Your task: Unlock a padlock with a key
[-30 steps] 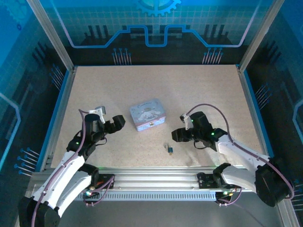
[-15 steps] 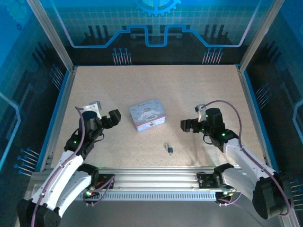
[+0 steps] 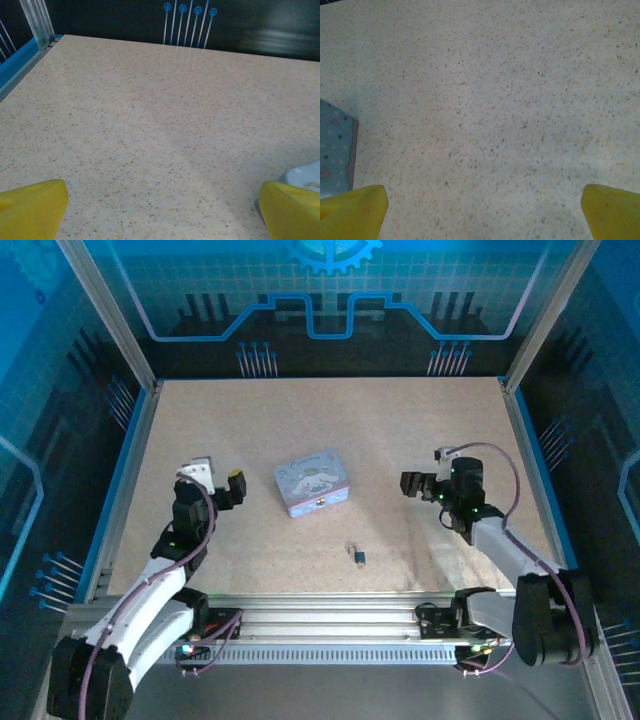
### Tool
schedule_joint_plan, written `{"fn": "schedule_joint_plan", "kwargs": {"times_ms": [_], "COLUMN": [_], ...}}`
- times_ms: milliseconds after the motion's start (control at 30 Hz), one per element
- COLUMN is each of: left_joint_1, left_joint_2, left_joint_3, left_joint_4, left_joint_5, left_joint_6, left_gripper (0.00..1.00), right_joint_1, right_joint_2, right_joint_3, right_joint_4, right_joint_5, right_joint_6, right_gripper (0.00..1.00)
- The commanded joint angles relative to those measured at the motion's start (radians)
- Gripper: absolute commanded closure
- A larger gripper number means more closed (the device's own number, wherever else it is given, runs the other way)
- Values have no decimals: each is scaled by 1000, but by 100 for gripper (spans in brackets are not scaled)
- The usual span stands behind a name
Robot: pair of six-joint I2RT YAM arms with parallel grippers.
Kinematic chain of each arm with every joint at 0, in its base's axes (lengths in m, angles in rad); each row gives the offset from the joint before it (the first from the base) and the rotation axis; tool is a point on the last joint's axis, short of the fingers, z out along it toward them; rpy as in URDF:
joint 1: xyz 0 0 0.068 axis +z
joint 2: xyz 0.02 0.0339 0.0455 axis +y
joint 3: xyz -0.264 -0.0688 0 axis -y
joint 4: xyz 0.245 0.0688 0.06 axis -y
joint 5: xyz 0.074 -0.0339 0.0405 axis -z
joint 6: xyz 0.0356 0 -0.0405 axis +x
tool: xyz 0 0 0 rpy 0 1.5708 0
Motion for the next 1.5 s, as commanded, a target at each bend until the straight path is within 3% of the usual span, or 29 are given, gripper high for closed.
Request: {"fn": "schedule_joint_plan", "kwargs": {"times_ms": [0, 200, 600, 833, 1033, 1167, 1267, 1467], "left_joint_1": [29, 67, 132, 156, 163, 163, 163, 166], "left_joint_2": [68, 211, 395, 494, 717, 708, 699, 699], "left_joint_3": [-17, -23, -38, -27, -34, -11, 66, 65], "left_joint_4": [133, 237, 495, 623, 869, 810, 655, 652], "left_joint_5": [-5, 43, 154, 227, 251, 250, 238, 247], "left_joint_6": [47, 55, 91, 105, 100, 100, 96, 94], "left_gripper": [1, 1, 1, 1, 1, 1, 1, 1], "right_joint_1": [-13, -15, -27, -36, -36, -35, -36, -34], "right_joint_2": [36, 83, 238, 285, 286, 286, 286, 286], "right_joint_3": [65, 8, -87, -94, -93, -93, -93, -93], "right_joint_4": [70, 225, 538, 581, 580, 580, 580, 580], "right_joint_5": [33, 130, 93, 67, 66, 67, 67, 69], "right_joint_6": [-80, -183, -249, -250, -251, -251, -251, -251], "right_gripper": [0, 0, 0, 0, 0, 0, 0, 0]}}
